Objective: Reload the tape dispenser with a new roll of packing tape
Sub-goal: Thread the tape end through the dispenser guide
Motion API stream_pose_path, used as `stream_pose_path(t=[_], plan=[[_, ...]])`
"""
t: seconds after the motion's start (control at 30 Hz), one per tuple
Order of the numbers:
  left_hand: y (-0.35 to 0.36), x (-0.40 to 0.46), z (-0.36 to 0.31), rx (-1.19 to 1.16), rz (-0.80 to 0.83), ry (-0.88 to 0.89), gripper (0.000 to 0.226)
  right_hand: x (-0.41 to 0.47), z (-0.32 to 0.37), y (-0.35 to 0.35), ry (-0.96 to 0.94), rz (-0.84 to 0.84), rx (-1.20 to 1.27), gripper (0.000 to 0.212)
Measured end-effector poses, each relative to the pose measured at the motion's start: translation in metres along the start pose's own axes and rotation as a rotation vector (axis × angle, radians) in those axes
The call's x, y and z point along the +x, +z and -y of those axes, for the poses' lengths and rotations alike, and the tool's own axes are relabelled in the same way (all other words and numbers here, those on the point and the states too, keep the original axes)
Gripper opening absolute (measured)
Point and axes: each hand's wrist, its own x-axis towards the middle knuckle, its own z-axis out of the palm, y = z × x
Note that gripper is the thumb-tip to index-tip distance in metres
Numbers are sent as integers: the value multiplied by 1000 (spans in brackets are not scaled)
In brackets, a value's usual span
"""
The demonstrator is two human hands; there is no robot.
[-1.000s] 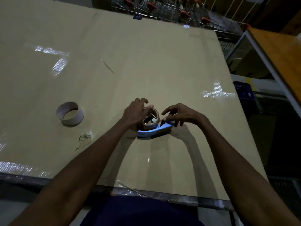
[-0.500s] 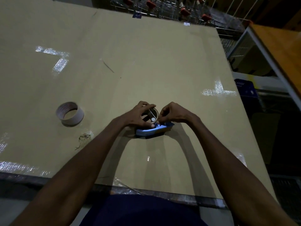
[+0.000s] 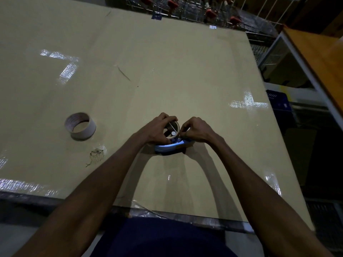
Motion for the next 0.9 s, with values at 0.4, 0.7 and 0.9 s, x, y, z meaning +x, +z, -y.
stream_pose_path(t=[0.4,0.7,0.9], plan=[[-16,-5,2,-461,-240,-316,105,-3,6,22,-111,-329,135,13],[-15,-11,0,-433,-347,-381,96,0,15,24,-158,-349,49,18],[-7,-18,3,-387,-333,-368,73,-5,15,29,-236,-291,-106,17]])
